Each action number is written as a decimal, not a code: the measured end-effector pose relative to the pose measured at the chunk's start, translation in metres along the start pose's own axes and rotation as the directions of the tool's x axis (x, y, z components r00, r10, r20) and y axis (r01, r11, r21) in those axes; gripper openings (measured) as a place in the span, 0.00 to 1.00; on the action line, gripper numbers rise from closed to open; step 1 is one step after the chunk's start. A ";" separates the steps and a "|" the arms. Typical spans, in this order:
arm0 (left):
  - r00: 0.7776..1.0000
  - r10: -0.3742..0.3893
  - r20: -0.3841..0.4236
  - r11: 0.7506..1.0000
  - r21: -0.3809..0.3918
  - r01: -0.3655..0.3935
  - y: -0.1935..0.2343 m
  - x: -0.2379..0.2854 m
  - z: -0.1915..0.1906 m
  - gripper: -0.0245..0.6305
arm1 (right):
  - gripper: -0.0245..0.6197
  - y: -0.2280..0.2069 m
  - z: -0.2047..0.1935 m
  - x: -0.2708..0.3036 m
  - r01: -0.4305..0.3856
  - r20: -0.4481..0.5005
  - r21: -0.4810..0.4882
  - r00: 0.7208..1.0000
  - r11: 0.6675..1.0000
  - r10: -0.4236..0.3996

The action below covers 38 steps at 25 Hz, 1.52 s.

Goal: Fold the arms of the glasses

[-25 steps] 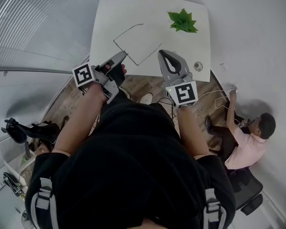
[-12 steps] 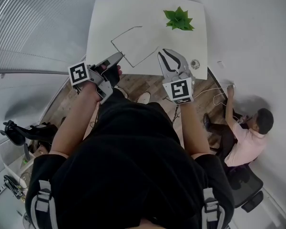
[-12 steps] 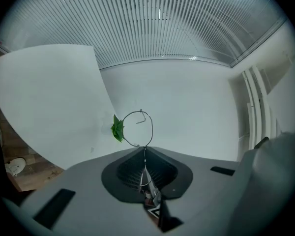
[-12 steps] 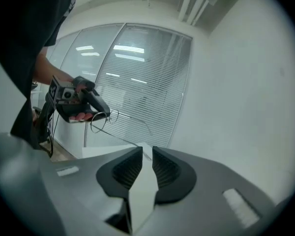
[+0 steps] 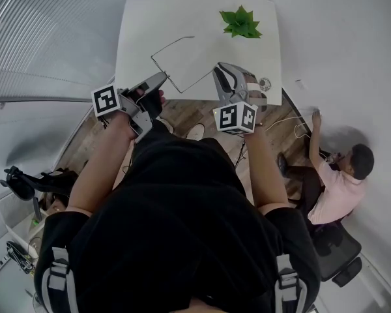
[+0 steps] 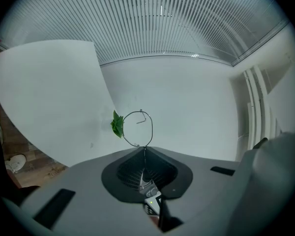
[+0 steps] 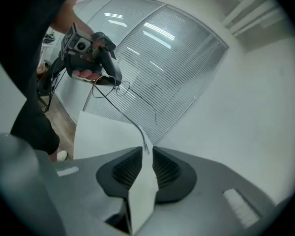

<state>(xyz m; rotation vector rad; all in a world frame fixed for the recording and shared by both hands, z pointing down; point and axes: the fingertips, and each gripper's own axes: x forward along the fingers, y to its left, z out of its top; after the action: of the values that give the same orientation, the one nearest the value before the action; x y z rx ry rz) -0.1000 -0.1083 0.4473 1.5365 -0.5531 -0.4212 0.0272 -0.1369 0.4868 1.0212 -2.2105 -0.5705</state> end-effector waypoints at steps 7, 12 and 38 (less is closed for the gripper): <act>1.000 0.003 -0.007 1.000 -0.004 -0.004 0.001 0.000 -0.001 0.06 | 0.11 0.002 -0.001 0.003 0.019 -0.026 -0.094 0.999 0.995 -0.022; 1.000 0.004 -0.015 1.000 -0.004 -0.004 0.003 0.000 -0.001 0.06 | 0.10 0.003 0.000 0.006 0.023 -0.032 -0.145 0.999 0.989 -0.028; 0.994 0.014 -0.113 1.000 0.008 -0.013 0.010 0.014 -0.037 0.06 | 0.10 0.012 0.006 0.011 0.000 0.009 -0.318 1.000 0.948 0.003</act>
<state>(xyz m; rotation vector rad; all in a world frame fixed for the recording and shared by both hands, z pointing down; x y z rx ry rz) -0.0684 -0.0864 0.4602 1.5518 -0.4771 -0.3199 0.0113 -0.1380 0.4936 0.8478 -2.0398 -0.8991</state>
